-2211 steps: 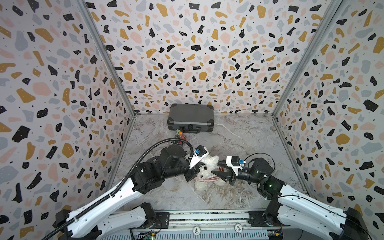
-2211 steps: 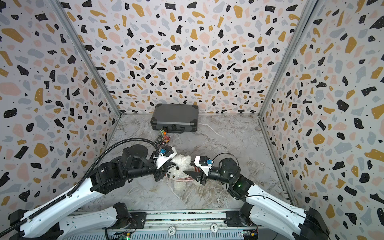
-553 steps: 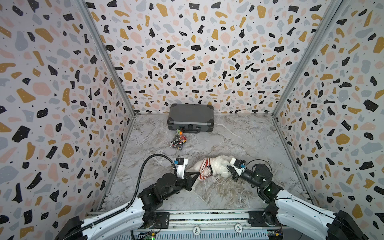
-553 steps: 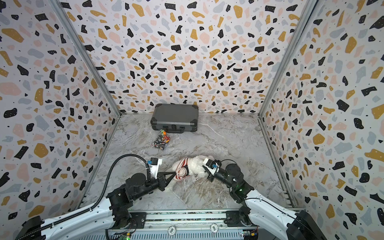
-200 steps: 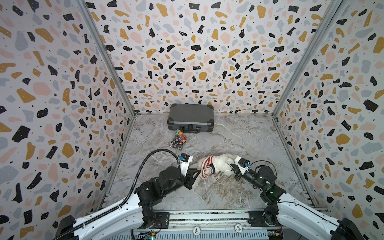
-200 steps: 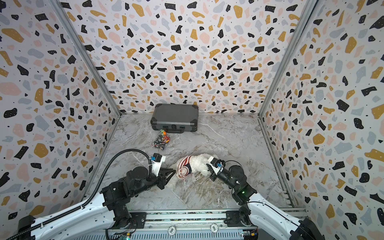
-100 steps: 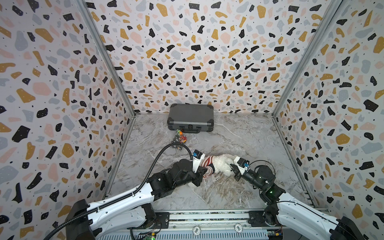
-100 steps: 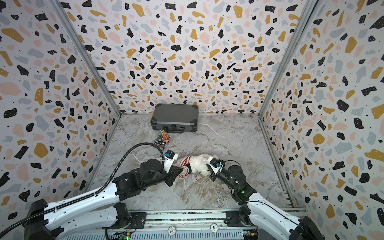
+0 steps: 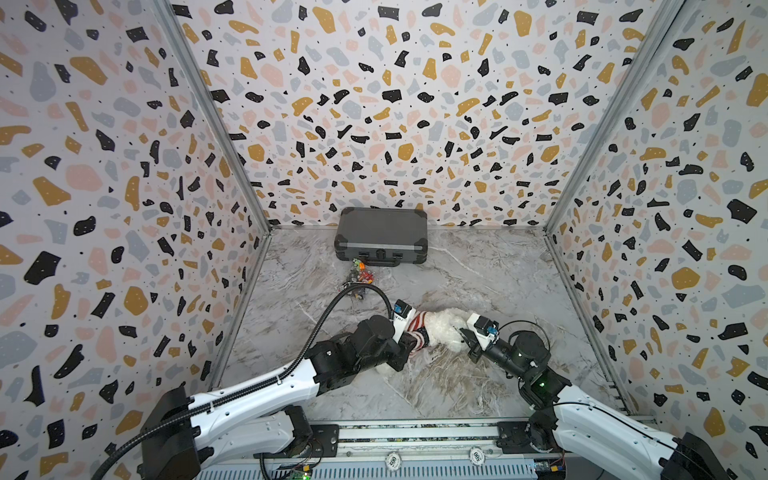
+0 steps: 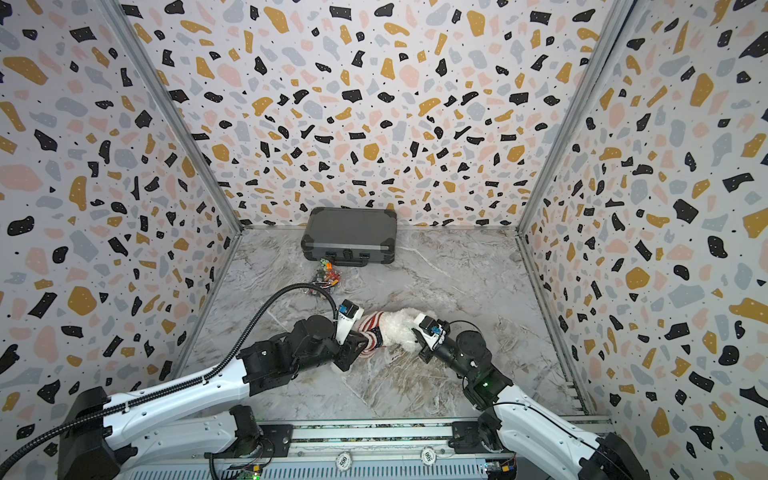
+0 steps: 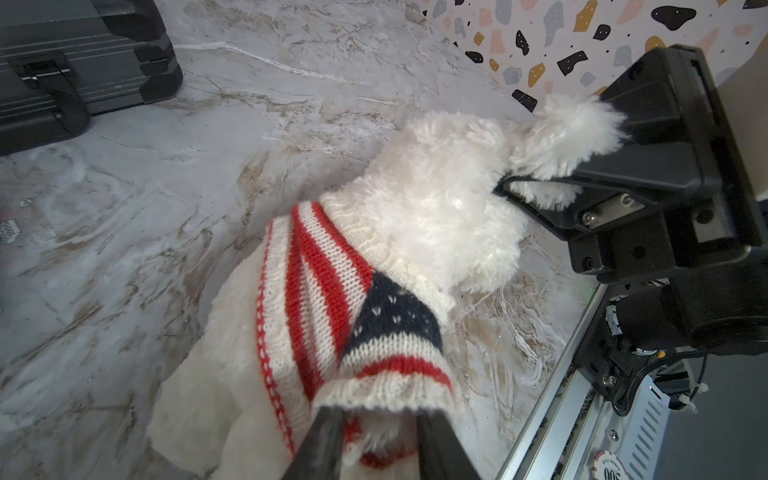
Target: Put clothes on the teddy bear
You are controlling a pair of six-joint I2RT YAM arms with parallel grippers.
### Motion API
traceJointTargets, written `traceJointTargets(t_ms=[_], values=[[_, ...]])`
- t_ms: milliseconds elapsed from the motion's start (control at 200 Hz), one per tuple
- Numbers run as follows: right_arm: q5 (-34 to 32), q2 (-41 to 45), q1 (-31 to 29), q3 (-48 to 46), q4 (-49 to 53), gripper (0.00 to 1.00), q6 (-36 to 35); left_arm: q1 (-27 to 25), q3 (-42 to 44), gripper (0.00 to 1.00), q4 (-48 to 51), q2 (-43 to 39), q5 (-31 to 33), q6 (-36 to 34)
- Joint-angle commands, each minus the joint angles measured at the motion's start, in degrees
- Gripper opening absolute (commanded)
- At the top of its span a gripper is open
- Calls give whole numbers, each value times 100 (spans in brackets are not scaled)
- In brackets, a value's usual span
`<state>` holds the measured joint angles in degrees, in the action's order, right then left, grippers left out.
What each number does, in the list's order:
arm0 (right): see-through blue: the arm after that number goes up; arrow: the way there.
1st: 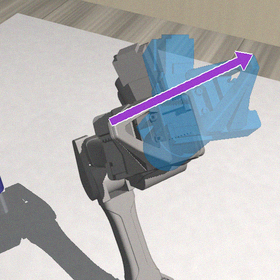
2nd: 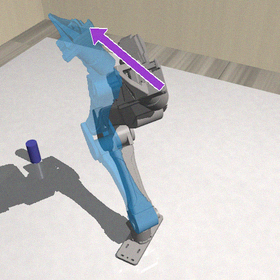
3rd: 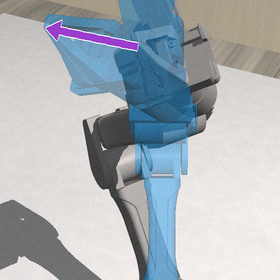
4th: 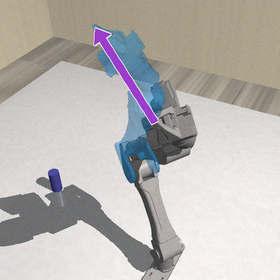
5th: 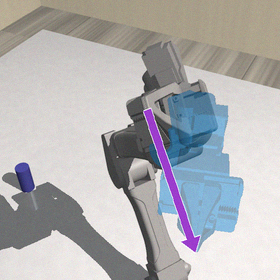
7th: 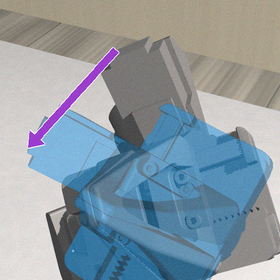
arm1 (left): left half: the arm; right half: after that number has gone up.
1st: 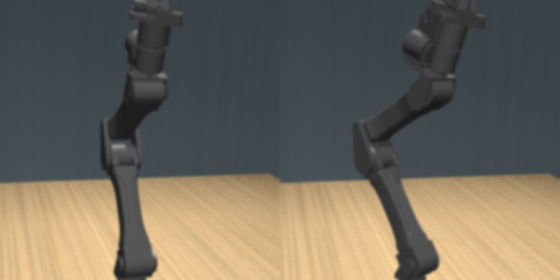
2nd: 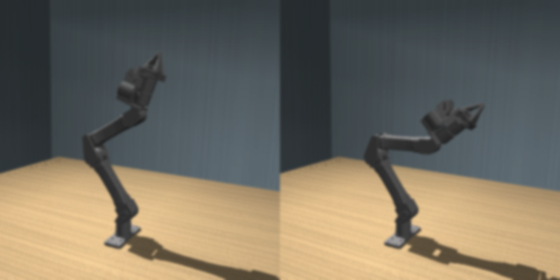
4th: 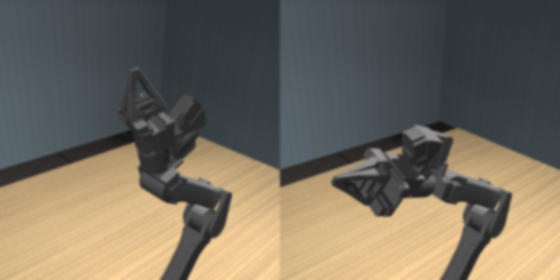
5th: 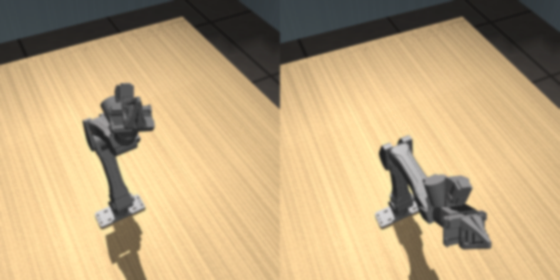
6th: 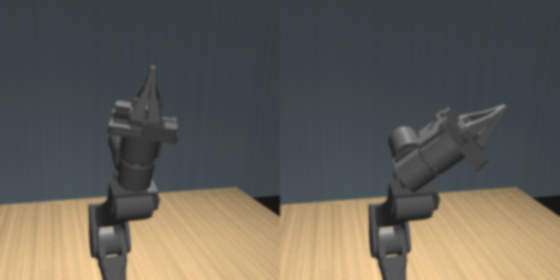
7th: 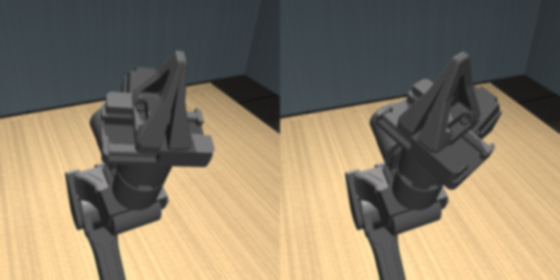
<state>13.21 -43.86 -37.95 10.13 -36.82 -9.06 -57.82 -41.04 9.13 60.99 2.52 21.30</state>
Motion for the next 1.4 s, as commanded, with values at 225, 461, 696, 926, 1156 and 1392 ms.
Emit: traceJointTargets(t_ms=[225,461,696,926,1156,1392], values=[[51,-146,-77,200,-310,0,134,-36,-177,36,-117,296,209,-205],[-167,-401,-273,284,-357,0,253,-63,-93,17,-370,633,158,-161],[-401,-625,-374,376,-331,0,397,-63,3,34,-535,832,148,-106],[-415,-710,-391,398,-400,0,492,-65,54,30,-708,1109,200,-124],[-503,-659,-397,470,-304,0,520,-66,57,7,-722,1144,274,-116],[-528,-566,-415,1315,479,0,598,-65,95,0,-906,731,223,76]])
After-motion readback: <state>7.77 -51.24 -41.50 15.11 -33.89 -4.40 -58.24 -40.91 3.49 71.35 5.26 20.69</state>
